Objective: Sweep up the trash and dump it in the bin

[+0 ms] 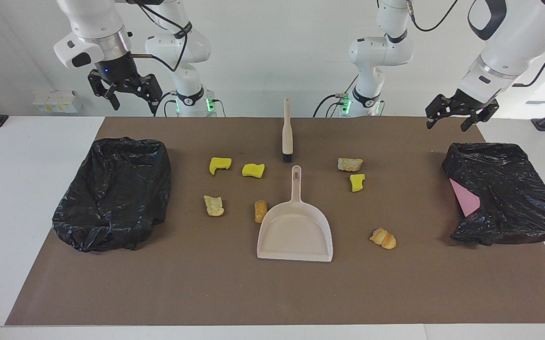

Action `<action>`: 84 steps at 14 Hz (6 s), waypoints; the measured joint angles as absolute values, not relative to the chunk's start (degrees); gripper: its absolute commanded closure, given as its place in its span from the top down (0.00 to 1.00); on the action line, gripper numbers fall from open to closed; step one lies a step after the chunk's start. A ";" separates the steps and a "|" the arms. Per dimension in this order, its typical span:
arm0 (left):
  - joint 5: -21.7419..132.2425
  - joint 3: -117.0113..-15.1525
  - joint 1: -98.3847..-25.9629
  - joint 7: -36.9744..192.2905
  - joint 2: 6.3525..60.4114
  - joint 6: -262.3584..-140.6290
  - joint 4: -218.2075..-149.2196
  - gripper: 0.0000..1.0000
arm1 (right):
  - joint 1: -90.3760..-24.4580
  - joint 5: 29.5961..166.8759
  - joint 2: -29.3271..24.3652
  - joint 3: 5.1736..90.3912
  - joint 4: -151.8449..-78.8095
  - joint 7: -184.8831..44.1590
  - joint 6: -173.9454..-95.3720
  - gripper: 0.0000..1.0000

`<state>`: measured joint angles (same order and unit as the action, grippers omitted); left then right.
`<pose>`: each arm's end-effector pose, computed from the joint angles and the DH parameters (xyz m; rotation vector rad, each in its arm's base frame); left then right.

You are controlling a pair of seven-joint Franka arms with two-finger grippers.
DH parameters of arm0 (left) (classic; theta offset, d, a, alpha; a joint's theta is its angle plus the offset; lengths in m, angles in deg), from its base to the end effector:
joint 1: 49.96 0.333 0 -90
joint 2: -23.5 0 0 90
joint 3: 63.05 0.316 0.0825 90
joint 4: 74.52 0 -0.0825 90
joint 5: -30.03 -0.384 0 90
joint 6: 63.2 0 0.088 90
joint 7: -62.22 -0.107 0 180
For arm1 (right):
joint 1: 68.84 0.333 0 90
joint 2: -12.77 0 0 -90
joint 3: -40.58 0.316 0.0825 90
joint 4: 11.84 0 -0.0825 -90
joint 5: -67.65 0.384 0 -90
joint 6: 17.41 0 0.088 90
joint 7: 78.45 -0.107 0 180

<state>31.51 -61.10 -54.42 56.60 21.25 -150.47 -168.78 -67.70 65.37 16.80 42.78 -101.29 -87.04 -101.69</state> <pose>0.5349 -0.0260 0.6071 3.1017 -0.2208 -0.1275 0.5215 0.0267 0.6583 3.0938 -0.1476 -0.0239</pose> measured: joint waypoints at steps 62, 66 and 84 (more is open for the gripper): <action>29.60 -59.97 -86.14 128.38 8.44 -175.67 -215.73 0.00 | -34.88 65.35 -26.42 42.94 -85.66 -122.87 -131.11 0.00; 29.57 -59.84 -80.38 129.20 5.59 -170.27 -213.41 0.00 | -36.13 65.35 -24.63 42.97 -86.52 -121.80 -131.03 0.00; 35.07 -60.11 -78.80 112.32 7.09 -194.85 -224.29 0.00 | -39.96 62.20 -15.08 42.83 -96.65 -32.70 -121.99 0.00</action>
